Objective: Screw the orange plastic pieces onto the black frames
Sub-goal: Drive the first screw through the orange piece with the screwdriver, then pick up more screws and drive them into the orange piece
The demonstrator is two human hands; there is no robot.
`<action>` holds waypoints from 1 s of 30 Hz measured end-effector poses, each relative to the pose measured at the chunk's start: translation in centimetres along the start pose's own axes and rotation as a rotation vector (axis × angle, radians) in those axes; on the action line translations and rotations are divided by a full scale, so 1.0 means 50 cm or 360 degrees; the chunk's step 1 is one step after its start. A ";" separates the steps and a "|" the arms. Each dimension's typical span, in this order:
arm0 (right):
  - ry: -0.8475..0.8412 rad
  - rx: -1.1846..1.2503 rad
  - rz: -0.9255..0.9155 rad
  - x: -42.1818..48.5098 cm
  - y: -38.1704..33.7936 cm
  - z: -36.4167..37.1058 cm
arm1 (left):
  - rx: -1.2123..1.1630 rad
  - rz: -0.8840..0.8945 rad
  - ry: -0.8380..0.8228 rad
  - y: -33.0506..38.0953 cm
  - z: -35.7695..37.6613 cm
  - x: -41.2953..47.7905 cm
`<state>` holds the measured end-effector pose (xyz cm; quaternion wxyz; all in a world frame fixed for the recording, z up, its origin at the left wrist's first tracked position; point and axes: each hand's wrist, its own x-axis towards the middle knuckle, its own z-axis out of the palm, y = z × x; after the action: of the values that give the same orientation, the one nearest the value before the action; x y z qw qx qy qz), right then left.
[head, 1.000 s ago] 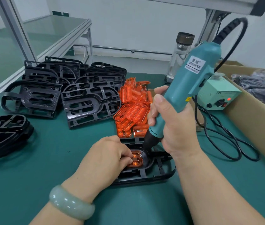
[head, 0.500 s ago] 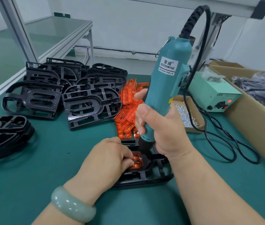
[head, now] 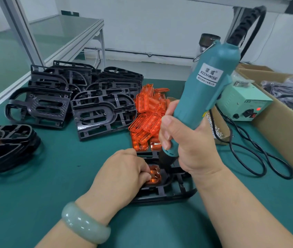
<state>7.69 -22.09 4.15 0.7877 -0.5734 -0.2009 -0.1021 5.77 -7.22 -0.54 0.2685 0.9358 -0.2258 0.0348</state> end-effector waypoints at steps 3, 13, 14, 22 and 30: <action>0.0019 -0.0034 0.0021 0.003 0.000 -0.001 | -0.0010 -0.0012 0.0010 0.000 0.000 0.001; -0.0141 -0.0009 0.0086 0.018 0.003 0.001 | -0.0055 -0.0002 0.0038 -0.006 0.004 0.003; -0.0140 0.0011 0.0083 0.020 0.001 0.000 | -0.0064 -0.0010 0.0047 -0.006 0.005 0.003; 0.0062 0.0194 0.0090 0.015 -0.015 -0.001 | -0.0060 -0.0010 0.0073 -0.007 0.007 0.002; 0.0156 0.0206 0.0063 0.012 -0.029 -0.006 | -0.0062 -0.0019 0.0072 -0.006 0.006 0.002</action>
<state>7.74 -22.82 5.60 0.8339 -0.5194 -0.1569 -0.1014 5.96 -7.20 -0.93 0.2918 0.9307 -0.2148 0.0501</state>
